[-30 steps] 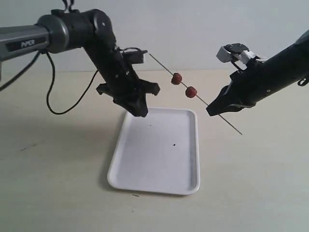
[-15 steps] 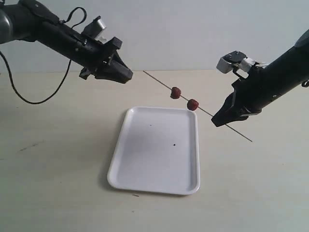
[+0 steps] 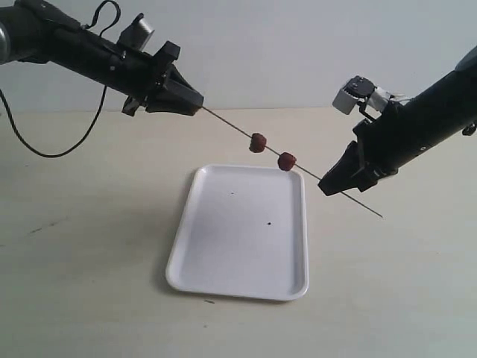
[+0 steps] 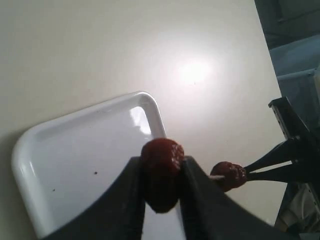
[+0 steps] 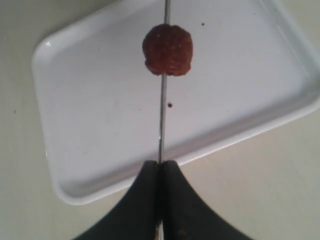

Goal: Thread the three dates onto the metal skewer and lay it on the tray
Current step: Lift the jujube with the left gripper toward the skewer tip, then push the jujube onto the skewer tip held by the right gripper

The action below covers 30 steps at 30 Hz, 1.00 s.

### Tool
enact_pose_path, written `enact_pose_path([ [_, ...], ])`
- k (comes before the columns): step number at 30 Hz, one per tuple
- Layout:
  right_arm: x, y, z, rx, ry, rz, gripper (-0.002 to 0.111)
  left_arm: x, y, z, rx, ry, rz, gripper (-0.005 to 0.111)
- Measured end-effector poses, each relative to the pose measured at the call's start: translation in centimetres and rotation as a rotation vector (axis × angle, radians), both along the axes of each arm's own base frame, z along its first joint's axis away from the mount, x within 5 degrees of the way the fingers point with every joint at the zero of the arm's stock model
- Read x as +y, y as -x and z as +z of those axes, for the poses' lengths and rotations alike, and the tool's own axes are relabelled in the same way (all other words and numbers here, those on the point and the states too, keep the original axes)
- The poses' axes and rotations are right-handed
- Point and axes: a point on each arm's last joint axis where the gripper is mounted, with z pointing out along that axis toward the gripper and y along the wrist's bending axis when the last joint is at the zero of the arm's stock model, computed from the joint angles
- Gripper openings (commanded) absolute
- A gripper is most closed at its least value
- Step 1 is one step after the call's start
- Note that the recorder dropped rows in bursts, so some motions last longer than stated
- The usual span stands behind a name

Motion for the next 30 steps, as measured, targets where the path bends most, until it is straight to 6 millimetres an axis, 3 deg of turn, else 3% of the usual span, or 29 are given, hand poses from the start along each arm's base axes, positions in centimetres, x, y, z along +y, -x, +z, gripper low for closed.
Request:
enact_pose_path([
  [11,0.0,0.0,0.0,-0.02,0.006,0.029,0.0,-0.1,0.0,0.0,0.0,0.004,0.001,0.023],
  [21,-0.4,-0.5,-0.1,-0.144,0.07,0.094,0.0,-0.1,0.0,0.0,-0.002,0.004,-0.005,0.023],
  [27,-0.9,-1.4,-1.5,-0.183,0.13,0.056,0.0,-0.1,0.1,0.2,-0.007,0.004,-0.007,0.023],
  [30,-1.1,-1.7,-2.0,-0.19,0.142,0.036,0.0,-0.3,0.3,1.2,-0.028,0.007,-0.011,0.023],
])
